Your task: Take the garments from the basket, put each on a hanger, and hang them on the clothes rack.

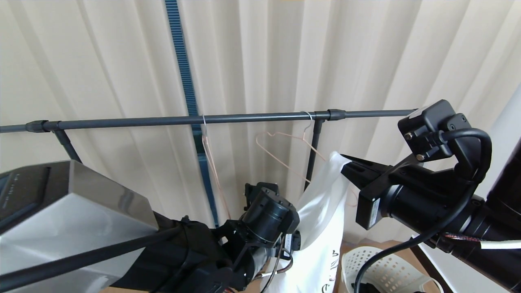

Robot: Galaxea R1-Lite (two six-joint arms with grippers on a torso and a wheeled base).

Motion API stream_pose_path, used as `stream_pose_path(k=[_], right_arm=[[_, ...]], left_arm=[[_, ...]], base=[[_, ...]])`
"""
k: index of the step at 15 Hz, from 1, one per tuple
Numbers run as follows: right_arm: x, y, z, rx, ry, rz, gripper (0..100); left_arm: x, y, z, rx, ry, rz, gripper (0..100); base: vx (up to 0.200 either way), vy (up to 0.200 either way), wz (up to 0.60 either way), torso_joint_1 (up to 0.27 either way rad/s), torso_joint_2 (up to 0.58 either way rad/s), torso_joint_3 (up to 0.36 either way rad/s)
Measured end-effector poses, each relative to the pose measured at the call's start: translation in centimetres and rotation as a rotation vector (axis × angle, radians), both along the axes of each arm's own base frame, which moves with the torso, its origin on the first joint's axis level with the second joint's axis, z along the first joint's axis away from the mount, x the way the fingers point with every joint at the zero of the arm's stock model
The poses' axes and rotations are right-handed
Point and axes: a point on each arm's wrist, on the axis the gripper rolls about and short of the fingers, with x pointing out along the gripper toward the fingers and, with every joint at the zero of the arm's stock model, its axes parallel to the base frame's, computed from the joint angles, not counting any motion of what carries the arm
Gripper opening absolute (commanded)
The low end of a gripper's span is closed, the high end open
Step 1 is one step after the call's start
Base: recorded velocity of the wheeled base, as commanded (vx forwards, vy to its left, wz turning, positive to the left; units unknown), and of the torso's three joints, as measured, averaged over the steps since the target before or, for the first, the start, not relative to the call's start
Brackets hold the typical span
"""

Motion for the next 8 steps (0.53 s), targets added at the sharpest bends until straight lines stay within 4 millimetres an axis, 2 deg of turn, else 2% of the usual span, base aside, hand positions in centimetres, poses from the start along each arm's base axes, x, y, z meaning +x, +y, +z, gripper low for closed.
stream_pose_path(k=[4, 8], right_arm=[[0.4, -0.8, 0.5, 0.009, -0.015, -0.036, 0], [1.4, -1.9, 0.7, 0.013, -0.024, -0.097, 0]], left_arm=[[-0.3, 0.5, -1.1, 0.043, 0.016, 0.016, 100], [-1.0, 1.2, -0.5, 0.054, 0.001, 0.028, 100]], base=[[0.0, 0.0, 0.0, 0.0, 0.0, 0.0], [0.0, 0.0, 0.0, 0.0, 0.0, 0.0]])
